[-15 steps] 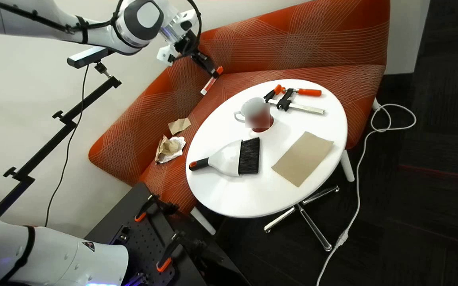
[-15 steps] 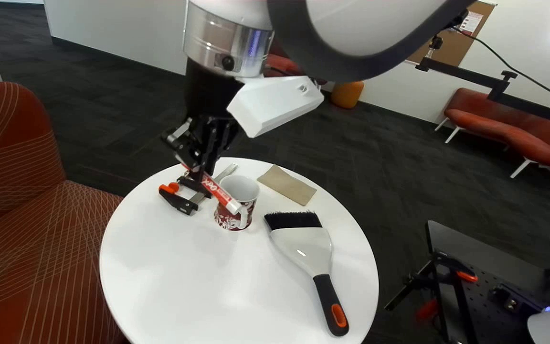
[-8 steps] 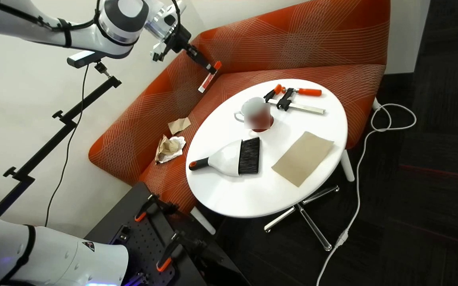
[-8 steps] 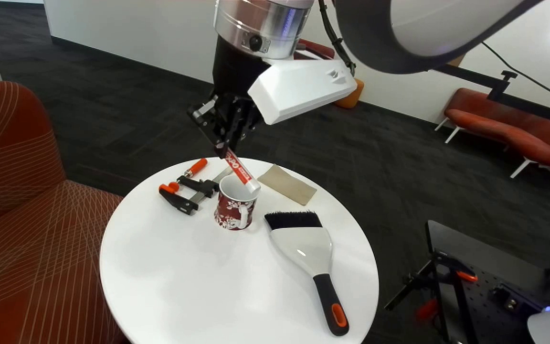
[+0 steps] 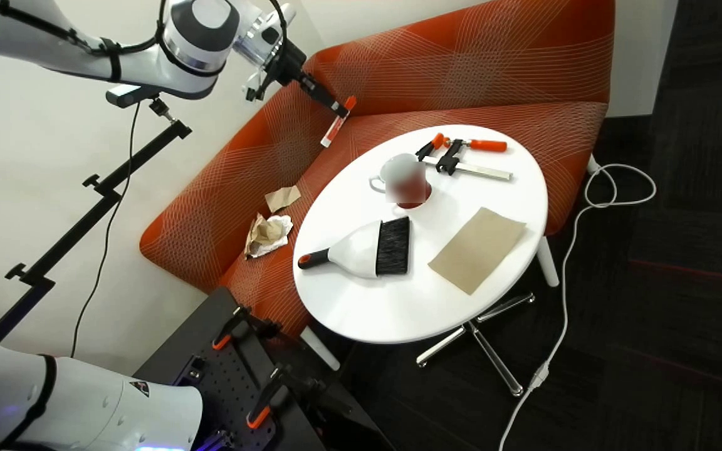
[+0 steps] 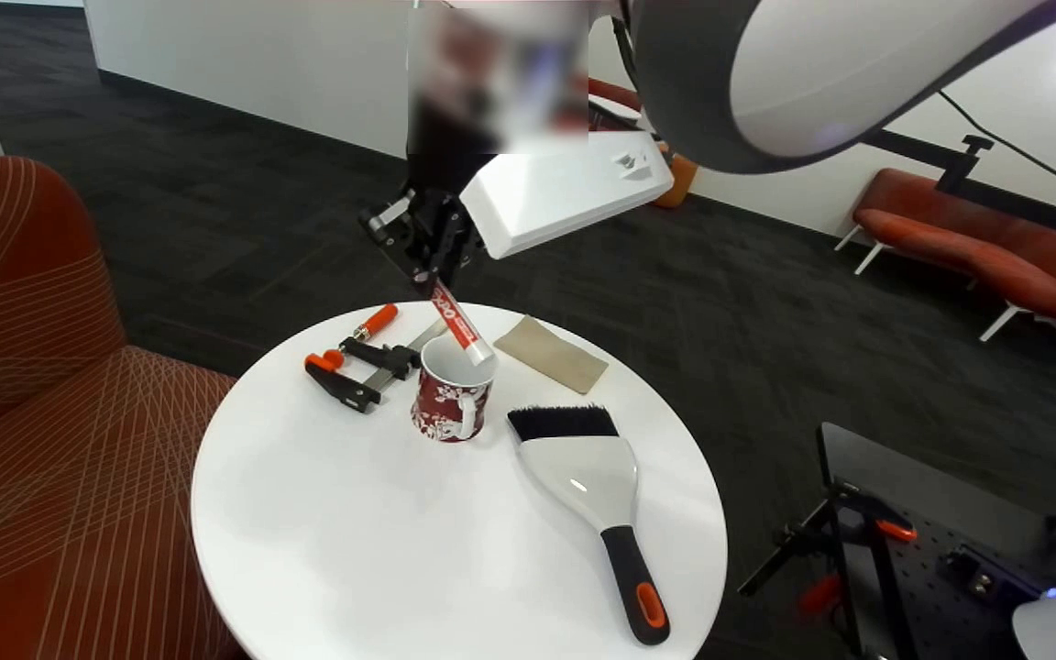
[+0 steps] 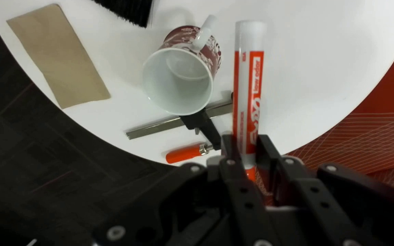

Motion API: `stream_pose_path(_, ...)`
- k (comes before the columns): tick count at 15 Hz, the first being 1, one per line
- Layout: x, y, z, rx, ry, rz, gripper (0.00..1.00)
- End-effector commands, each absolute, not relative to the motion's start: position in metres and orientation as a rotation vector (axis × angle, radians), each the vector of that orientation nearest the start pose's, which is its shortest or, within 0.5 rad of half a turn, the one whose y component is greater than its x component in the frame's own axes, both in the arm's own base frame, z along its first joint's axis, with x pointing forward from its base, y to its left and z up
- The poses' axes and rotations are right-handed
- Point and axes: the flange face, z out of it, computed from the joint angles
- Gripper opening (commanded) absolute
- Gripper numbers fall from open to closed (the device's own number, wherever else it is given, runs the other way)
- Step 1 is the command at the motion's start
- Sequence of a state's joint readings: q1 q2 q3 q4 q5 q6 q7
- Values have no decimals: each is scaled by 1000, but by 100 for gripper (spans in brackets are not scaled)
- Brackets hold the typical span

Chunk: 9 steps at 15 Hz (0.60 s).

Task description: Pick up the pen from the table and put it in the mug cup.

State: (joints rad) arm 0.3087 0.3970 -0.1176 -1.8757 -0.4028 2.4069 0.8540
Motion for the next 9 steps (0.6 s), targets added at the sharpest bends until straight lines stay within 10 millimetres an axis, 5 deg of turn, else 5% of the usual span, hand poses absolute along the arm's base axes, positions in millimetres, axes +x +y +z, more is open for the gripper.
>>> stream_pose_path(1, 646, 117, 311, -3256, 772, -651, 6)
stream_pose_path(9, 661, 95, 283, -3175, 1167, -963, 5)
